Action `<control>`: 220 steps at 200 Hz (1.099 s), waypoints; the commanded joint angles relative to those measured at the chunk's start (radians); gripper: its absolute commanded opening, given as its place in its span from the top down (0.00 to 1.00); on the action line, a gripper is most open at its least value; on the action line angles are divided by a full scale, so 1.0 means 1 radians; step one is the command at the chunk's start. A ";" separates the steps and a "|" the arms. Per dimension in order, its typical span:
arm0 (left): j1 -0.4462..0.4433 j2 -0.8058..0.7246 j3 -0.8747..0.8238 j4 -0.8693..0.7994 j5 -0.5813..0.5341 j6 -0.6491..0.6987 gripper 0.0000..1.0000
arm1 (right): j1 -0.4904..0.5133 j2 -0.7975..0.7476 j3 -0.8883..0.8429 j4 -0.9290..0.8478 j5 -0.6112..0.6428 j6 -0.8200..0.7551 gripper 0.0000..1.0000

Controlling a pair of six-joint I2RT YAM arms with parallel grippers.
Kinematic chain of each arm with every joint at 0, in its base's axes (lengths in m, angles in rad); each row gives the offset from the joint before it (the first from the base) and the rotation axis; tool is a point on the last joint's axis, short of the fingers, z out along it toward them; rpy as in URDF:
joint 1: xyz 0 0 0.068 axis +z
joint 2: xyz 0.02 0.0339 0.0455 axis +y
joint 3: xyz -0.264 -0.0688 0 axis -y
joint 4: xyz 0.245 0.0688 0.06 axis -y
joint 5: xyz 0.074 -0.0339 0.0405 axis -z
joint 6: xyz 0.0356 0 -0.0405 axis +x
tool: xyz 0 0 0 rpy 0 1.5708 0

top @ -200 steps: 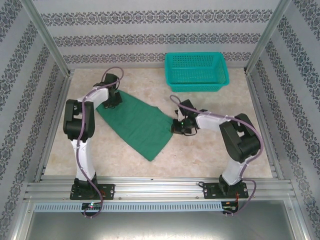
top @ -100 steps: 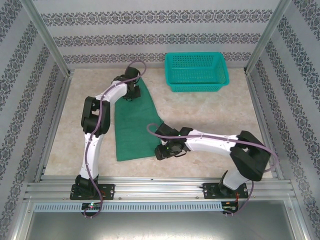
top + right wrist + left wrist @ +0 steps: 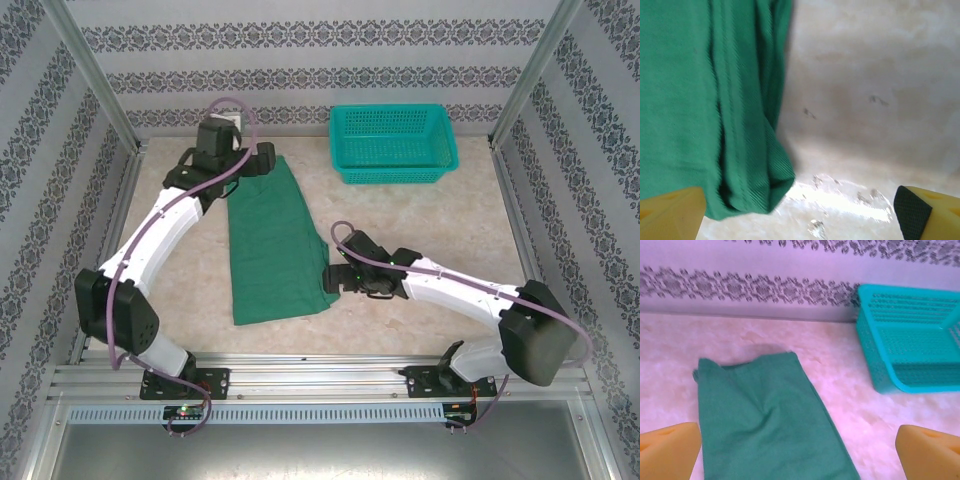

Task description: Roll up the long pants

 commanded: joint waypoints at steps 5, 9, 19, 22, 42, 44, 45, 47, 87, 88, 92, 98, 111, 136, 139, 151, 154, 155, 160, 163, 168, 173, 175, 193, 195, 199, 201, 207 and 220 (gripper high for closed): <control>0.075 0.099 0.037 -0.089 0.242 0.009 0.00 | -0.005 0.051 0.087 0.054 0.090 -0.104 0.09; 0.071 0.093 0.022 -0.076 0.224 0.022 0.00 | -0.012 0.057 0.092 0.073 0.088 -0.111 0.26; 0.072 0.100 0.005 -0.065 0.168 0.032 0.17 | -0.043 0.095 0.130 0.083 0.102 -0.117 1.00; 0.073 0.106 0.010 -0.074 0.154 0.034 0.27 | -0.053 0.113 0.152 0.070 0.110 -0.115 1.00; 0.076 0.209 0.098 -0.176 0.010 0.038 1.00 | -0.124 0.256 0.327 -0.042 0.090 -0.157 1.00; 0.077 0.219 0.103 -0.181 0.005 0.040 1.00 | -0.130 0.270 0.343 -0.043 0.085 -0.164 1.00; 0.077 0.224 0.105 -0.182 0.003 0.041 1.00 | -0.133 0.277 0.351 -0.045 0.081 -0.167 1.00; 0.077 0.234 0.108 -0.184 -0.001 0.045 1.00 | -0.139 0.287 0.365 -0.046 0.074 -0.173 1.00; 0.086 0.390 0.171 -0.148 -0.116 0.023 1.00 | -0.282 0.571 0.709 -0.056 -0.150 -0.224 1.00; 0.087 0.394 0.177 -0.150 -0.113 0.023 1.00 | -0.285 0.577 0.722 -0.060 -0.155 -0.223 1.00; 0.091 0.415 0.197 -0.154 -0.104 0.021 1.00 | -0.299 0.621 0.781 -0.078 -0.177 -0.222 1.00; 0.098 0.447 0.229 -0.166 -0.093 0.016 1.00 | -0.316 0.679 0.862 -0.101 -0.210 -0.223 1.00; 0.110 0.510 0.300 -0.190 -0.079 0.006 1.00 | -0.342 0.801 1.079 -0.175 -0.281 -0.233 1.00; 0.133 0.613 0.422 -0.241 -0.071 -0.026 1.00 | -0.356 1.035 1.449 -0.298 -0.396 -0.248 1.00; 0.136 0.625 0.438 -0.250 -0.070 -0.029 1.00 | -0.356 1.057 1.485 -0.307 -0.412 -0.249 1.00; 0.148 0.671 0.495 -0.297 -0.098 -0.045 1.00 | -0.358 1.137 1.592 -0.326 -0.489 -0.235 1.00; 0.152 0.682 0.509 -0.309 -0.104 -0.047 1.00 | -0.357 1.150 1.608 -0.328 -0.500 -0.229 1.00; 0.152 0.686 0.513 -0.313 -0.105 -0.047 1.00 | -0.358 1.152 1.612 -0.327 -0.504 -0.228 1.00; 0.156 0.704 0.536 -0.336 -0.116 -0.052 1.00 | -0.356 1.165 1.618 -0.312 -0.531 -0.220 1.00; 0.160 0.714 0.548 -0.350 -0.120 -0.055 1.00 | -0.354 1.168 1.614 -0.300 -0.544 -0.216 1.00; 0.167 0.729 0.564 -0.371 -0.129 -0.060 1.00 | -0.352 1.170 1.605 -0.278 -0.561 -0.209 1.00; 0.174 0.739 0.572 -0.382 -0.132 -0.061 1.00 | -0.350 1.167 1.591 -0.257 -0.573 -0.202 1.00; 0.175 0.744 0.574 -0.384 -0.130 -0.060 1.00 | -0.348 1.166 1.586 -0.249 -0.580 -0.202 1.00; 0.197 0.771 0.576 -0.398 -0.129 -0.058 1.00 | -0.330 1.151 1.548 -0.199 -0.618 -0.212 1.00; 0.199 0.772 0.576 -0.398 -0.127 -0.058 1.00 | -0.327 1.151 1.547 -0.198 -0.620 -0.214 1.00; 0.204 0.778 0.575 -0.396 -0.127 -0.056 1.00 | -0.324 1.150 1.549 -0.198 -0.626 -0.220 1.00; 0.206 0.782 0.574 -0.398 -0.127 -0.057 1.00 | -0.321 1.150 1.549 -0.199 -0.629 -0.221 1.00; 0.214 0.791 0.574 -0.397 -0.127 -0.059 1.00 | -0.316 1.151 1.550 -0.201 -0.639 -0.225 1.00; 0.233 0.819 0.579 -0.399 -0.106 -0.063 1.00 | -0.308 1.151 1.548 -0.214 -0.649 -0.228 1.00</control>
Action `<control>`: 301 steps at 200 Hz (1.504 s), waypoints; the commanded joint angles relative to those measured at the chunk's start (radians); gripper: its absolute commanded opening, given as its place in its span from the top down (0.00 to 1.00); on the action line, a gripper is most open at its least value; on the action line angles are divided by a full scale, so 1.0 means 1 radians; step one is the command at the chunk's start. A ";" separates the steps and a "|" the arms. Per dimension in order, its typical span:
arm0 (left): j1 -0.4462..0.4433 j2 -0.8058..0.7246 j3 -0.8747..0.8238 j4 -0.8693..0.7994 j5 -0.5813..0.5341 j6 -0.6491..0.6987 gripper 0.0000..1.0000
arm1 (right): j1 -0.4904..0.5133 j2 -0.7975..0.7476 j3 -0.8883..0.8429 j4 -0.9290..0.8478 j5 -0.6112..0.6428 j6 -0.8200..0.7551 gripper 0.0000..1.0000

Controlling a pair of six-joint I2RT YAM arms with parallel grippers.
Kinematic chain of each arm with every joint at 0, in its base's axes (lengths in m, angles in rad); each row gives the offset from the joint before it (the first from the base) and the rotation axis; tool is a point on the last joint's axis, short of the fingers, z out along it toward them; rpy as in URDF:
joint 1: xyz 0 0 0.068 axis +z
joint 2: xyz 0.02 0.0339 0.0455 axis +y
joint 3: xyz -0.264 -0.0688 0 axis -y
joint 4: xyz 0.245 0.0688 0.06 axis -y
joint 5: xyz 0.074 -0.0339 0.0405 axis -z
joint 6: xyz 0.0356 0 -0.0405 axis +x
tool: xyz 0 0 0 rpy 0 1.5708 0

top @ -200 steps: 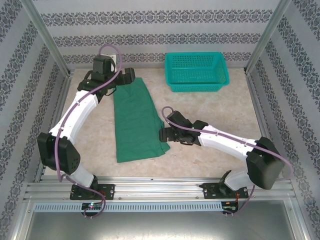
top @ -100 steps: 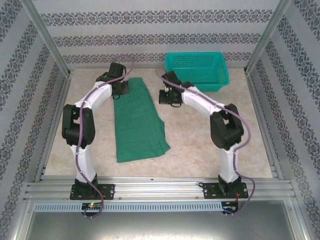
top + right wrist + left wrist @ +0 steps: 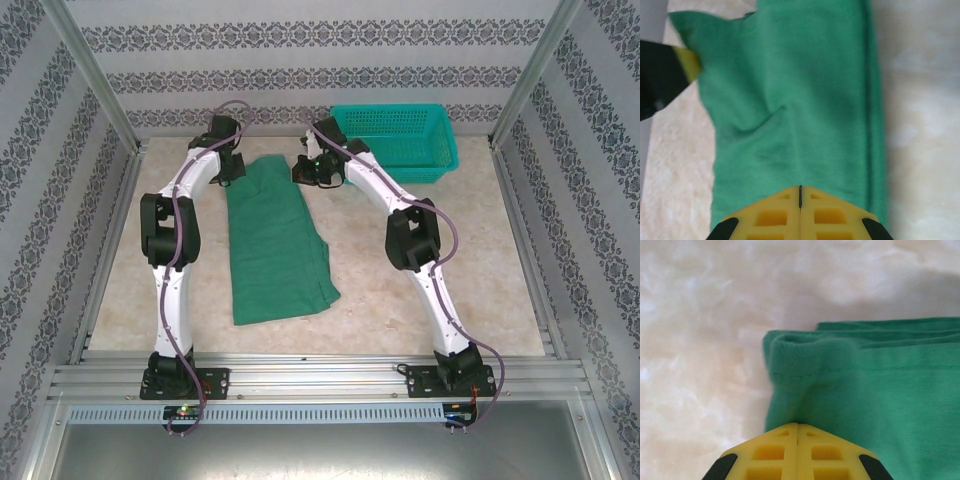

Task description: Roll up the long pants

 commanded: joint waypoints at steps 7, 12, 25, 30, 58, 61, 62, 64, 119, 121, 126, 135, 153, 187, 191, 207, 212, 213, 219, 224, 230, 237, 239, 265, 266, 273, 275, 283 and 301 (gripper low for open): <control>0.044 0.069 0.033 -0.079 0.005 -0.032 1.00 | 0.028 -0.008 -0.007 -0.005 -0.091 -0.012 1.00; 0.051 0.084 0.040 -0.082 0.018 -0.033 1.00 | 0.032 -0.012 -0.015 -0.010 -0.090 -0.016 1.00; 0.063 0.122 0.075 -0.103 0.036 -0.036 1.00 | 0.036 -0.036 -0.064 0.000 -0.080 -0.018 1.00; 0.064 0.133 0.085 -0.110 0.036 -0.036 1.00 | 0.038 -0.051 -0.093 0.012 -0.077 -0.019 1.00; 0.067 0.077 0.019 -0.072 0.034 -0.027 1.00 | 0.046 -0.157 -0.297 0.082 -0.033 -0.025 1.00; 0.068 0.054 -0.013 -0.049 0.035 -0.028 1.00 | 0.047 -0.172 -0.323 0.089 -0.026 -0.026 1.00; 0.067 0.045 -0.023 -0.039 0.035 -0.028 1.00 | 0.046 -0.177 -0.331 0.092 -0.023 -0.027 1.00; 0.068 0.029 -0.046 -0.022 0.033 -0.029 1.00 | 0.048 -0.186 -0.348 0.096 -0.018 -0.029 1.00; 0.042 -0.444 -0.557 0.125 0.008 -0.041 0.50 | 0.094 -0.540 -0.843 0.190 0.173 -0.073 0.66; 0.038 -0.461 -0.580 0.124 0.012 -0.042 0.49 | 0.094 -0.552 -0.858 0.191 0.179 -0.071 0.62; 0.019 -0.502 -0.628 0.122 0.021 -0.046 0.45 | 0.093 -0.581 -0.891 0.191 0.188 -0.065 0.55; -0.026 -0.570 -0.712 0.114 0.037 -0.057 0.31 | 0.090 -0.629 -0.954 0.193 0.202 -0.057 0.44; -0.177 -0.696 -0.886 0.114 0.021 -0.089 0.31 | 0.084 -0.710 -1.060 0.196 0.214 -0.044 0.39; -0.491 -0.823 -1.027 0.044 -0.021 -0.138 0.31 | 0.076 -0.810 -1.168 0.163 0.196 -0.035 0.37; -0.521 -0.831 -1.030 0.029 -0.036 -0.140 0.30 | 0.077 -0.814 -1.175 0.156 0.190 -0.036 0.38; -0.596 -0.865 -1.043 -0.029 -0.092 -0.160 0.30 | 0.081 -0.805 -1.193 0.126 0.173 -0.053 0.38; -0.602 -0.876 -1.050 -0.039 -0.095 -0.169 0.30 | 0.083 -0.795 -1.198 0.120 0.171 -0.061 0.37; -0.602 -0.879 -1.051 -0.041 -0.096 -0.171 0.30 | 0.083 -0.792 -1.198 0.118 0.171 -0.062 0.38; -0.602 -0.898 -1.065 -0.050 -0.102 -0.182 0.30 | 0.085 -0.781 -1.204 0.119 0.175 -0.065 0.38; -0.602 -0.914 -1.077 -0.049 -0.107 -0.186 0.29 | 0.085 -0.769 -1.209 0.128 0.172 -0.067 0.37; -0.601 -0.934 -1.093 -0.046 -0.109 -0.187 0.29 | 0.084 -0.754 -1.214 0.144 0.163 -0.067 0.38; -0.600 -0.952 -1.107 -0.040 -0.111 -0.188 0.29 | 0.084 -0.733 -1.213 0.153 0.168 -0.064 0.38; -0.600 -0.957 -1.110 -0.038 -0.111 -0.188 0.29 | 0.083 -0.727 -1.211 0.155 0.170 -0.064 0.38; -0.597 -0.962 -1.117 -0.017 -0.124 -0.182 0.29 | 0.085 -0.624 -1.152 0.172 0.167 -0.067 0.38; -0.597 -0.961 -1.117 -0.015 -0.124 -0.181 0.29 | 0.085 -0.620 -1.149 0.173 0.165 -0.067 0.38; -0.596 -0.951 -1.113 -0.004 -0.125 -0.179 0.29 | 0.085 -0.597 -1.132 0.184 0.151 -0.068 0.38; -0.597 -0.948 -1.112 -0.002 -0.126 -0.179 0.29 | 0.084 -0.588 -1.124 0.186 0.150 -0.068 0.38; -0.596 -0.933 -1.109 0.014 -0.126 -0.181 0.29 | 0.084 -0.555 -1.093 0.183 0.148 -0.065 0.38; -0.590 -0.899 -1.106 0.058 -0.098 -0.178 0.30 | 0.086 -0.488 -1.025 0.176 0.112 -0.069 0.38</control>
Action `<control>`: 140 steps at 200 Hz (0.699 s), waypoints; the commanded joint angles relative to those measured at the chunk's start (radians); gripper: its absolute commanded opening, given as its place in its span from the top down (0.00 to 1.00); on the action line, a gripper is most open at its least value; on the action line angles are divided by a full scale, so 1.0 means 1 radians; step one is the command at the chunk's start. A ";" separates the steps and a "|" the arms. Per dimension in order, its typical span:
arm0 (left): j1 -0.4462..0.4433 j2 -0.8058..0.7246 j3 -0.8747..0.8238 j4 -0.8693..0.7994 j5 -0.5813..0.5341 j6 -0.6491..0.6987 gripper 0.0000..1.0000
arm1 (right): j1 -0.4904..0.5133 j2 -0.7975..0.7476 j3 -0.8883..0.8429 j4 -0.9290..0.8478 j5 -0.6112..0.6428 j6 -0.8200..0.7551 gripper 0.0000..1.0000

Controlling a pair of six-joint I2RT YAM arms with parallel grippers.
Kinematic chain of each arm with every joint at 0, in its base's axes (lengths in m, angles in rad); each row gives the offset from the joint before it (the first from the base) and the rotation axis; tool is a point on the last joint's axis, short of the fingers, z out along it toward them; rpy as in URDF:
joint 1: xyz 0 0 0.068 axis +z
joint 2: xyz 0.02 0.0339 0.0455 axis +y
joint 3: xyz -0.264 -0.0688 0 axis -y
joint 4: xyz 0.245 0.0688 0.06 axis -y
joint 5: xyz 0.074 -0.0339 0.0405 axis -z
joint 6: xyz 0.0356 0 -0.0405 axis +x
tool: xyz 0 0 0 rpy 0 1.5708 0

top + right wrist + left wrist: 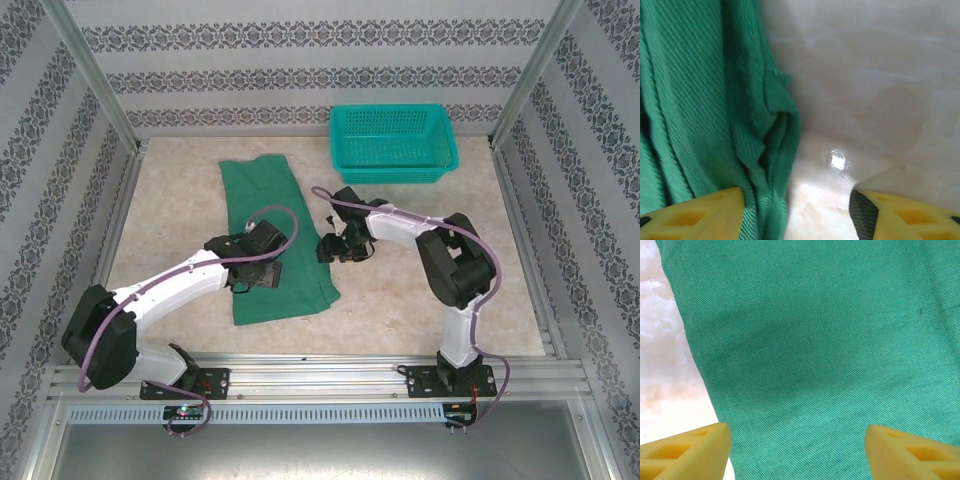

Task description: Roll up the long pants

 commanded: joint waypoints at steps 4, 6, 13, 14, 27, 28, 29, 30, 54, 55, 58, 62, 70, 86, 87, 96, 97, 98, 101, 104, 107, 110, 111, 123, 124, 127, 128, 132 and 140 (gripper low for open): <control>0.011 0.046 0.003 0.051 0.003 -0.014 0.30 | 0.012 0.094 0.088 0.058 -0.051 -0.010 0.39; 0.013 0.050 0.004 0.054 0.007 -0.013 0.30 | 0.012 0.098 0.093 0.059 -0.055 -0.008 0.39; 0.016 0.066 0.007 0.064 0.017 -0.010 0.30 | 0.013 0.110 0.103 0.067 -0.068 -0.005 0.40; 0.016 0.068 0.007 0.065 0.018 -0.010 0.30 | 0.013 0.110 0.104 0.067 -0.071 -0.005 0.41; 0.020 0.094 0.017 0.072 0.021 -0.002 0.31 | 0.010 0.128 0.118 0.078 -0.088 0.006 0.45; 0.021 0.097 0.017 0.074 0.022 -0.001 0.31 | 0.009 0.130 0.118 0.080 -0.090 0.007 0.45; 0.021 0.098 0.018 0.074 0.023 0.001 0.31 | 0.009 0.130 0.118 0.081 -0.092 0.007 0.45; 0.022 0.099 0.018 0.075 0.024 0.002 0.31 | 0.009 0.132 0.118 0.082 -0.095 0.008 0.45; 0.038 0.135 0.036 0.076 0.023 0.023 0.32 | -0.001 0.161 0.124 0.103 -0.119 0.028 0.73; 0.038 0.136 0.037 0.076 0.024 0.024 0.32 | -0.002 0.163 0.124 0.103 -0.117 0.030 0.76; 0.041 0.138 0.037 0.077 0.026 0.028 0.33 | -0.004 0.167 0.124 0.103 -0.116 0.032 0.85; 0.046 0.141 0.039 0.079 0.026 0.030 0.34 | -0.007 0.169 0.123 0.100 -0.109 0.034 0.97; 0.054 0.145 0.041 0.079 0.027 0.035 0.35 | -0.014 0.175 0.118 0.094 -0.096 0.038 1.00; 0.066 0.152 0.047 0.078 0.034 0.049 0.37 | -0.036 0.158 0.080 0.099 -0.059 0.056 1.00; 0.067 0.152 0.047 0.078 0.033 0.050 0.37 | -0.038 0.155 0.077 0.100 -0.057 0.056 1.00; 0.067 0.152 0.046 0.082 0.036 0.062 0.38 | -0.054 0.135 0.043 0.116 -0.039 0.068 1.00; 0.067 0.152 0.045 0.082 0.037 0.063 0.38 | -0.056 0.131 0.038 0.120 -0.038 0.069 1.00; 0.067 0.152 0.045 0.082 0.037 0.065 0.38 | -0.057 0.128 0.034 0.123 -0.037 0.069 1.00; 0.067 0.152 0.045 0.082 0.036 0.070 0.38 | -0.063 0.120 0.023 0.130 -0.035 0.073 1.00; 0.067 0.153 0.044 0.084 0.038 0.075 0.38 | -0.069 0.113 0.011 0.135 -0.032 0.076 1.00; 0.067 0.152 0.042 0.086 0.040 0.081 0.38 | -0.075 0.106 0.000 0.139 -0.030 0.079 1.00; 0.067 0.151 0.041 0.089 0.042 0.086 0.38 | -0.080 0.101 -0.008 0.140 -0.027 0.081 1.00; 0.067 0.151 0.040 0.091 0.042 0.088 0.38 | -0.082 0.098 -0.011 0.139 -0.023 0.081 1.00; 0.067 0.145 0.032 0.102 0.047 0.108 0.36 | -0.102 0.074 -0.036 0.139 -0.003 0.077 1.00; 0.067 0.144 0.031 0.103 0.047 0.110 0.35 | -0.104 0.073 -0.039 0.139 -0.001 0.076 1.00; 0.067 0.145 0.030 0.105 0.049 0.116 0.35 | -0.109 0.067 -0.044 0.138 0.004 0.073 1.00; 0.067 0.145 0.030 0.106 0.049 0.116 0.35 | -0.111 0.065 -0.046 0.140 0.004 0.073 1.00; 0.067 0.145 0.028 0.109 0.051 0.120 0.34 | -0.117 0.060 -0.053 0.140 0.011 0.070 1.00; 0.067 0.147 0.029 0.116 0.058 0.129 0.33 | -0.131 0.048 -0.063 0.137 0.025 0.069 1.00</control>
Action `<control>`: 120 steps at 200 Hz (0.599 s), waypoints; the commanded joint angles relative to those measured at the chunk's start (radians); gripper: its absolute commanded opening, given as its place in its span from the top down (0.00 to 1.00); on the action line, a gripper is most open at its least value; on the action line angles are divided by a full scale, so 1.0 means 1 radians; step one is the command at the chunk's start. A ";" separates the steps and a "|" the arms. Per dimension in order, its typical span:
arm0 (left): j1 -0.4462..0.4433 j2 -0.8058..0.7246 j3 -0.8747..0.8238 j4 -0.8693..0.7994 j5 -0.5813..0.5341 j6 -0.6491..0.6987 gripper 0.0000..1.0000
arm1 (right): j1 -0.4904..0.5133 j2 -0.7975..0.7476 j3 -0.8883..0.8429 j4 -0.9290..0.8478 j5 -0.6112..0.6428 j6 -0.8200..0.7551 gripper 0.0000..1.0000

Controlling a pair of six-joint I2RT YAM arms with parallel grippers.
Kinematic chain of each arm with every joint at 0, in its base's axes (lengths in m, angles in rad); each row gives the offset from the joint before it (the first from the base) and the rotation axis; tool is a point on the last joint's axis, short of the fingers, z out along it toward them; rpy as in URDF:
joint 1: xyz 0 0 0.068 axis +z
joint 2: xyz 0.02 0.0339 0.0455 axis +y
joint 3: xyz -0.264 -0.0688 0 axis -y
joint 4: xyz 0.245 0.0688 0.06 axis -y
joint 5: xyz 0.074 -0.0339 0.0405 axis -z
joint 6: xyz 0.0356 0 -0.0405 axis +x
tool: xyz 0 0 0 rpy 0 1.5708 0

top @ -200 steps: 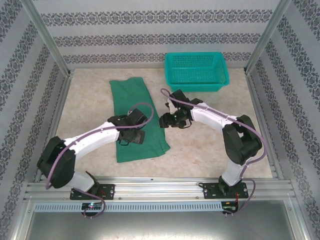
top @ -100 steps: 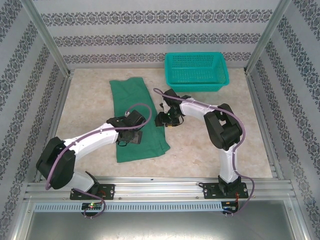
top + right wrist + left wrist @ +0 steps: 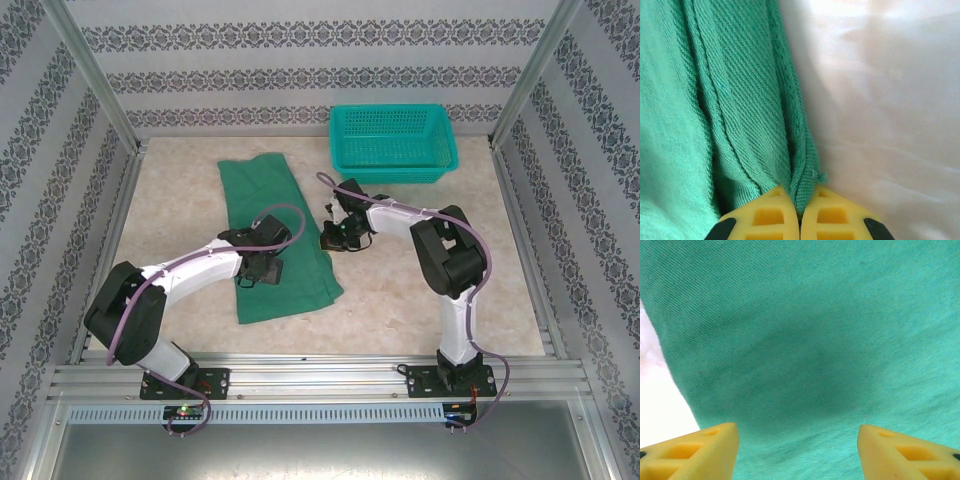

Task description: Roll up the long pants

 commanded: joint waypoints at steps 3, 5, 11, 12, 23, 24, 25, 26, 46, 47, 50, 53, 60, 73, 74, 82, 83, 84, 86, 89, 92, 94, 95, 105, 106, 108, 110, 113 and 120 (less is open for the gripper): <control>0.008 0.002 0.008 0.040 0.017 0.062 0.33 | -0.061 -0.019 -0.067 -0.043 0.139 0.011 1.00; 0.008 0.003 0.008 0.041 0.019 0.064 0.33 | -0.064 -0.021 -0.070 -0.043 0.141 0.011 1.00; 0.007 0.006 0.009 0.045 0.023 0.070 0.33 | -0.073 -0.025 -0.073 -0.041 0.143 0.008 1.00; 0.008 0.008 0.011 0.047 0.025 0.071 0.33 | -0.074 -0.025 -0.073 -0.041 0.143 0.006 1.00; 0.008 0.020 0.016 0.053 0.031 0.080 0.33 | -0.085 -0.025 -0.070 -0.046 0.154 0.004 1.00; 0.008 0.021 0.017 0.054 0.031 0.080 0.33 | -0.086 -0.025 -0.069 -0.047 0.155 0.004 1.00; 0.008 0.023 0.017 0.053 0.031 0.080 0.33 | -0.087 -0.025 -0.068 -0.047 0.156 0.003 1.00; 0.008 0.025 0.018 0.052 0.031 0.081 0.33 | -0.089 -0.025 -0.067 -0.047 0.157 0.002 1.00; 0.008 0.050 0.035 0.054 0.050 0.092 0.34 | -0.089 -0.016 -0.048 -0.055 0.136 0.010 1.00; 0.008 0.052 0.037 0.054 0.050 0.092 0.34 | -0.089 -0.015 -0.048 -0.055 0.135 0.010 1.00; 0.008 0.055 0.040 0.053 0.050 0.093 0.34 | -0.087 -0.015 -0.045 -0.055 0.134 0.012 1.00; 0.008 0.057 0.042 0.052 0.050 0.092 0.34 | -0.086 -0.014 -0.045 -0.054 0.130 0.013 1.00; 0.008 0.057 0.043 0.054 0.056 0.096 0.34 | -0.081 -0.013 -0.043 -0.050 0.119 0.015 1.00; 0.007 0.041 0.037 0.065 0.067 0.094 0.34 | -0.079 -0.013 -0.042 -0.050 0.104 0.024 1.00; 0.007 0.039 0.036 0.066 0.068 0.095 0.34 | -0.079 -0.013 -0.041 -0.050 0.103 0.026 1.00; 0.004 0.010 0.019 0.089 0.092 0.105 0.32 | -0.079 -0.018 -0.043 -0.055 0.102 0.034 0.97; 0.003 0.006 0.018 0.091 0.095 0.106 0.32 | -0.079 -0.019 -0.045 -0.055 0.102 0.034 0.95; 0.002 0.002 0.015 0.094 0.097 0.109 0.31 | -0.079 -0.021 -0.046 -0.055 0.102 0.035 0.93; 0.001 -0.008 0.010 0.099 0.100 0.109 0.31 | -0.079 -0.023 -0.049 -0.054 0.102 0.037 0.87; -0.003 -0.021 0.002 0.105 0.103 0.112 0.30 | -0.079 -0.029 -0.053 -0.052 0.103 0.038 0.76; -0.006 -0.036 -0.004 0.112 0.108 0.115 0.29 | -0.079 -0.034 -0.058 -0.048 0.104 0.040 0.64; -0.008 -0.045 -0.008 0.117 0.112 0.120 0.28 | -0.079 -0.038 -0.063 -0.046 0.106 0.042 0.57; -0.010 -0.050 -0.011 0.119 0.114 0.122 0.28 | -0.079 -0.040 -0.065 -0.044 0.107 0.042 0.55; -0.031 -0.098 -0.035 0.137 0.124 0.142 0.26 | -0.081 -0.067 -0.086 -0.038 0.129 0.050 0.43; -0.034 -0.105 -0.037 0.138 0.125 0.144 0.26 | -0.081 -0.070 -0.087 -0.036 0.132 0.051 0.43; -0.037 -0.116 -0.043 0.142 0.127 0.148 0.25 | -0.081 -0.076 -0.093 -0.035 0.136 0.052 0.41; -0.044 -0.125 -0.047 0.146 0.128 0.151 0.25 | -0.081 -0.080 -0.097 -0.032 0.140 0.053 0.39; -0.055 -0.135 -0.054 0.152 0.128 0.154 0.24 | -0.081 -0.091 -0.103 -0.030 0.145 0.053 0.37; -0.075 -0.167 -0.072 0.165 0.130 0.157 0.17 | -0.082 -0.109 -0.115 -0.028 0.155 0.054 0.36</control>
